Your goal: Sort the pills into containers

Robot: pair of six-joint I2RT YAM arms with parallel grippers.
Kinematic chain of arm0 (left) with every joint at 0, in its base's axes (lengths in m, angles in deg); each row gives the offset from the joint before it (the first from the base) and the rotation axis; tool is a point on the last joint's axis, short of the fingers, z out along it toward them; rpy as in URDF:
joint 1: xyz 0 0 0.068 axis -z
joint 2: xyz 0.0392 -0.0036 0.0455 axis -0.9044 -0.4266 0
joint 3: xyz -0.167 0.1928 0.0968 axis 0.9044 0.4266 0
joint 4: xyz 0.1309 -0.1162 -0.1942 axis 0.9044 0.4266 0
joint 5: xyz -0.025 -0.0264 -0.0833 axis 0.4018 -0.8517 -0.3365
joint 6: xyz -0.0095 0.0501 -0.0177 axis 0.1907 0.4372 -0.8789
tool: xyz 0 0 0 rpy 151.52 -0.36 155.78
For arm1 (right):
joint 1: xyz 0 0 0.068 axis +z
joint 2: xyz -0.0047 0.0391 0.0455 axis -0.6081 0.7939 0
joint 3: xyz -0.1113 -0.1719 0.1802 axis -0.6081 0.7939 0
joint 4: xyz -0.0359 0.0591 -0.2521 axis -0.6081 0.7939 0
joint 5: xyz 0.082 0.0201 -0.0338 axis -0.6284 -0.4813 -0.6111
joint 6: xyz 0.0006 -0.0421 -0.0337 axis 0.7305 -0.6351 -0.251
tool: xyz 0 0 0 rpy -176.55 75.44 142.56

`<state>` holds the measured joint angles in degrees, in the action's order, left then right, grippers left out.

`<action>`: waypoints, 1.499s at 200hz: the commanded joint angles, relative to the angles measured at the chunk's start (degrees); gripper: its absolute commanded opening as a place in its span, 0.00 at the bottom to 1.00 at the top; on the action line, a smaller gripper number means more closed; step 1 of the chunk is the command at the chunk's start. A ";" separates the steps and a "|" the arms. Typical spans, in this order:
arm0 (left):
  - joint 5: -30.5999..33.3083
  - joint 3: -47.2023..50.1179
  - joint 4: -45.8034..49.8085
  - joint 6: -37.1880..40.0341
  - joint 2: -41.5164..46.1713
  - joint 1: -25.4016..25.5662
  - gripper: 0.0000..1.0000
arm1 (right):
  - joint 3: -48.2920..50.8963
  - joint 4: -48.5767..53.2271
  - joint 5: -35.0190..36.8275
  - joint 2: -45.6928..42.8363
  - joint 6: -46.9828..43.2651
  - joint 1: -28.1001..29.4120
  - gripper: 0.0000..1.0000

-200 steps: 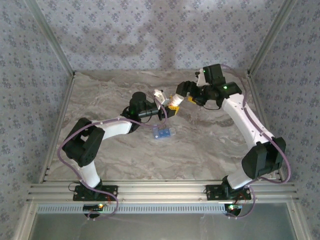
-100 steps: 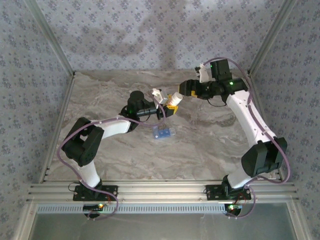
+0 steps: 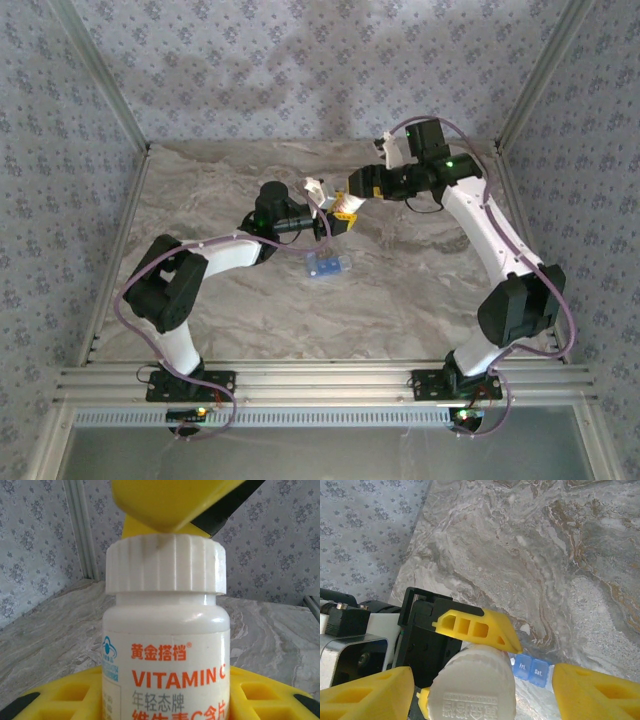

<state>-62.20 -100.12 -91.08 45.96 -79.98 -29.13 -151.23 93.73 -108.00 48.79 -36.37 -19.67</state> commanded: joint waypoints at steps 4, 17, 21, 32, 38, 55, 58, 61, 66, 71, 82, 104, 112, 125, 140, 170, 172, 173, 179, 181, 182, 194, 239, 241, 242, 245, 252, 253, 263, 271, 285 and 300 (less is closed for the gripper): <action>-1.64 -1.81 -0.52 -0.64 0.78 -0.19 0.00 | -0.97 1.12 -1.28 0.70 -1.22 0.39 0.70; -1.64 -1.80 -0.65 -0.73 0.77 -0.12 0.00 | -0.96 1.32 -1.39 0.72 -1.28 0.39 0.66; -1.64 -1.81 -0.61 -0.71 0.77 -0.11 0.00 | -0.97 1.32 -1.39 0.80 -1.28 0.47 0.64; -1.73 -1.88 -0.54 -0.54 0.86 -0.19 0.00 | -0.97 1.45 -1.55 0.94 -1.35 0.50 0.59; -1.69 -1.85 -0.44 -0.45 0.92 -0.15 0.00 | -0.96 1.45 -1.56 1.06 -1.38 0.56 0.57; -1.72 -2.03 -0.25 -0.44 0.95 -0.12 0.00 | -0.79 1.67 -1.65 1.16 -1.47 0.89 0.56; -1.72 -2.13 -0.25 -0.51 0.95 -0.19 0.00 | -0.79 1.74 -1.65 1.20 -1.46 0.91 0.56; -1.72 -2.07 -0.25 -0.45 0.95 -0.22 0.00 | -0.78 1.79 -1.63 1.24 -1.51 0.98 0.56; -1.77 -2.05 -0.25 -0.54 1.01 -0.12 0.00 | -0.74 1.79 -1.65 1.27 -1.54 1.01 0.56; -1.80 -2.08 -0.25 -0.57 1.01 -0.13 0.00 | -0.70 1.73 -1.57 1.26 -1.54 1.06 0.55; -1.75 -2.11 -0.14 -0.51 1.03 -0.15 0.00 | -0.62 1.70 -1.56 1.33 -1.39 1.27 0.53; -1.59 -2.42 0.48 -0.44 1.03 -0.19 0.00 | -0.31 1.13 -1.02 1.34 -0.51 1.66 0.51; -1.56 -2.49 0.71 -0.44 1.03 -0.19 0.00 | -0.03 0.60 -0.71 1.33 0.45 1.87 0.49; -1.55 -2.51 0.71 -0.35 0.95 -0.17 0.00 | 0.90 -0.94 -0.21 1.08 3.03 2.14 0.45; -1.46 -2.43 0.51 -0.23 0.95 -0.18 0.00 | 2.18 -2.98 1.52 0.84 7.01 2.43 0.41; 0.24 -1.91 -0.76 -0.31 0.95 0.17 0.00 | 6.86 -9.25 6.85 -0.91 18.55 4.13 0.40; 0.37 -1.86 -0.84 -0.28 0.95 0.27 0.00 | 7.21 -9.27 7.44 -1.05 19.34 4.35 0.40; 0.47 -1.83 -0.90 -0.27 0.95 0.30 0.00 | 7.34 -9.27 7.64 -1.09 19.71 4.45 0.40; 0.99 -1.81 -1.03 -0.17 1.00 0.33 0.00 | 8.08 -10.95 9.20 -1.38 21.70 4.98 0.41; 1.18 -1.81 -1.11 -0.15 0.98 0.40 0.00 | 8.35 -11.25 9.78 -1.50 21.93 5.09 0.41; 1.26 -1.77 -1.16 -0.16 0.96 0.45 0.00 | 8.49 -11.36 10.00 -1.49 22.76 5.17 0.41; 2.00 -1.59 -1.54 -0.17 0.95 0.67 0.00 | 10.32 -13.31 12.11 -2.27 27.30 5.96 0.40; 3.36 -1.39 -1.97 0.02 0.46 0.99 0.00 | 12.94 -16.86 15.75 -3.98 33.67 7.69 0.41; 3.44 -1.38 -2.00 0.07 0.43 1.02 0.00 | 12.93 -16.80 15.75 -4.00 33.73 7.70 0.41; 3.45 -1.37 -2.00 0.08 0.42 1.03 0.00 | 12.80 -16.58 15.68 -4.09 33.75 7.70 0.41; 3.56 -1.37 -1.99 0.13 0.42 1.01 0.00 | 12.69 -16.34 15.51 -4.11 33.87 7.70 0.41; 3.71 -1.35 -2.06 0.17 0.29 0.98 0.00 | 12.23 -15.69 14.79 -4.20 33.60 7.57 0.42; 3.76 -1.32 -2.08 0.13 0.31 1.01 0.00 | 12.14 -15.56 14.70 -4.20 33.52 7.51 0.42; 3.81 -1.23 -2.01 0.40 0.15 1.01 0.00 | 11.20 -13.96 13.86 -4.16 32.50 6.93 0.48; 3.71 -1.27 -2.01 0.81 0.11 0.95 0.00 | 10.56 -13.12 13.77 -4.41 31.88 6.16 0.58; 3.68 -1.19 -2.02 0.86 -0.06 0.72 0.00 | 10.46 -13.11 12.33 -5.29 30.98 4.29 0.70; 3.51 -1.04 -1.99 0.58 0.04 0.40 0.00 | 10.55 -13.79 10.16 -7.12 29.03 2.51 0.78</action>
<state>-57.83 -100.45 -88.90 46.01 -80.04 -28.82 -139.69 78.67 -94.67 44.76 -5.90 -14.40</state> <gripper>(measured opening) 0.456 0.724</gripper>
